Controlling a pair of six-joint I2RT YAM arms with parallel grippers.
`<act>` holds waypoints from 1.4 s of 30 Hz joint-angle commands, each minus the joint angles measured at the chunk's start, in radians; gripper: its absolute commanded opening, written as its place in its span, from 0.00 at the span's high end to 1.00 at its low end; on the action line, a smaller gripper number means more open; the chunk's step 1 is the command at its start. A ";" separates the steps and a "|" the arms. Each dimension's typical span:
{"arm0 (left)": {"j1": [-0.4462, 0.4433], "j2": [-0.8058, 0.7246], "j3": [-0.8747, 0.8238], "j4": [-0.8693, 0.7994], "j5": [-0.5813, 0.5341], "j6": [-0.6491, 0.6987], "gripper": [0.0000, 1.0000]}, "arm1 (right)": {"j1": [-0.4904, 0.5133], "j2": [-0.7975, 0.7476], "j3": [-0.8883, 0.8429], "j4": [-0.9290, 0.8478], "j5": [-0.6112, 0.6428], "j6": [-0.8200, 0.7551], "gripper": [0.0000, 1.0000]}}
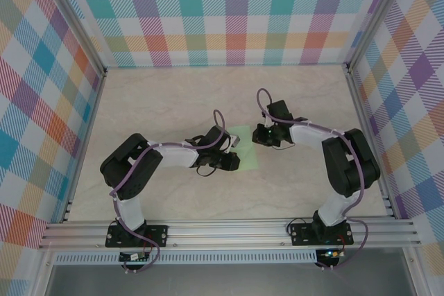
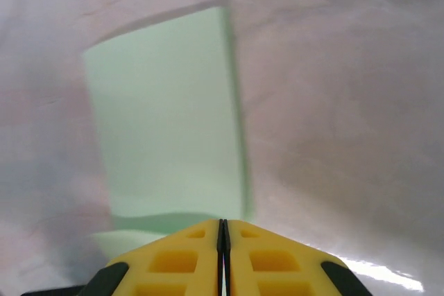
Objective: Fold a paper plane with a square sheet of paper (fold left side to right side)
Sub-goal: Fold the triangle a second time at the center of the table.
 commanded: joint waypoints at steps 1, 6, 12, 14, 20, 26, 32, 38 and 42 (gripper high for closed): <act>-0.015 0.036 -0.003 -0.076 -0.047 0.014 0.86 | 0.058 -0.047 -0.060 0.059 -0.068 0.042 0.88; -0.014 0.035 -0.003 -0.080 -0.051 0.013 0.86 | 0.123 -0.020 -0.131 0.174 -0.092 0.133 0.88; -0.016 0.037 0.000 -0.085 -0.060 0.013 0.86 | 0.135 0.036 -0.125 0.207 -0.109 0.150 0.88; -0.016 0.036 0.003 -0.095 -0.069 0.009 0.86 | 0.135 0.044 -0.122 0.192 -0.091 0.141 0.88; -0.016 0.045 0.009 -0.121 -0.084 0.009 0.87 | 0.129 0.057 -0.099 0.095 0.012 0.075 0.88; -0.016 0.057 0.012 -0.135 -0.096 0.014 0.87 | 0.082 0.044 -0.141 0.133 0.024 0.078 0.88; -0.017 0.066 0.014 -0.141 -0.094 0.018 0.88 | 0.022 0.045 -0.142 0.144 0.008 0.058 0.88; -0.015 0.065 0.014 -0.140 -0.091 0.020 0.88 | -0.023 0.061 -0.097 0.110 0.004 0.029 0.88; -0.017 0.059 0.009 -0.139 -0.088 0.021 0.88 | -0.050 0.090 -0.067 0.084 0.009 0.012 0.88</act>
